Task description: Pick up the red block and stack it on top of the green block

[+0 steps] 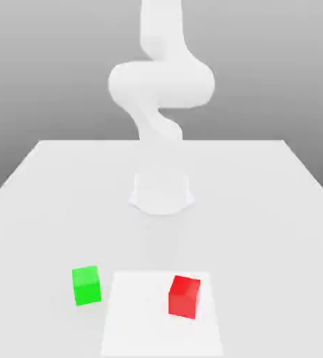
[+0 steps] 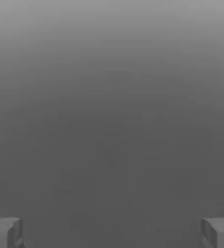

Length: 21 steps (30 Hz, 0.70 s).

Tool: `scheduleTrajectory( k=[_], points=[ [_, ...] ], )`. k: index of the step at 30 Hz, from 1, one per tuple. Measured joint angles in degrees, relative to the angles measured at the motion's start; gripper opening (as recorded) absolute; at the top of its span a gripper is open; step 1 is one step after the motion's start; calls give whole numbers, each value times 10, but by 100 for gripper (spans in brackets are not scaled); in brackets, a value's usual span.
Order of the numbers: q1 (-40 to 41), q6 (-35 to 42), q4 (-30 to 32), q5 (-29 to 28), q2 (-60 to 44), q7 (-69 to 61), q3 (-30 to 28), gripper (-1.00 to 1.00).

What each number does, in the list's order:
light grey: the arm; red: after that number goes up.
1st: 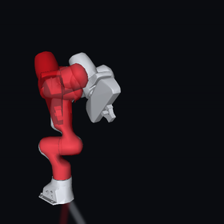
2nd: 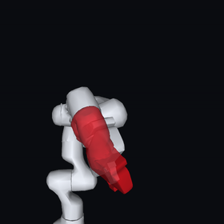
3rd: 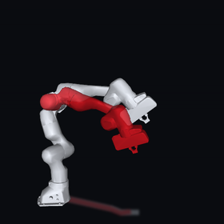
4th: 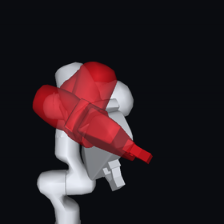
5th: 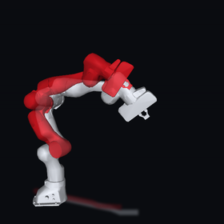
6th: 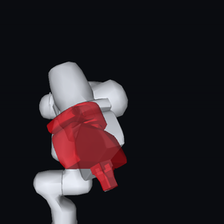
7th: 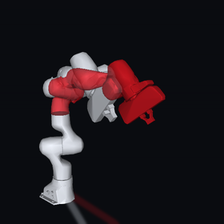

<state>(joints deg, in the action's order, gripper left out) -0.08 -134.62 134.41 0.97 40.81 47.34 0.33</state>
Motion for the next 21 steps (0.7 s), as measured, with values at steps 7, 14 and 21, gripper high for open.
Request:
scheduleTrajectory(
  k=[7, 14, 21],
  points=[
    [-2, -84, 77, 22, -151, 50, 19, 0],
    [0, -166, 152, 23, -296, 113, 44, 0],
    [-7, -254, 215, -17, -442, 197, 49, 0]
  ],
)
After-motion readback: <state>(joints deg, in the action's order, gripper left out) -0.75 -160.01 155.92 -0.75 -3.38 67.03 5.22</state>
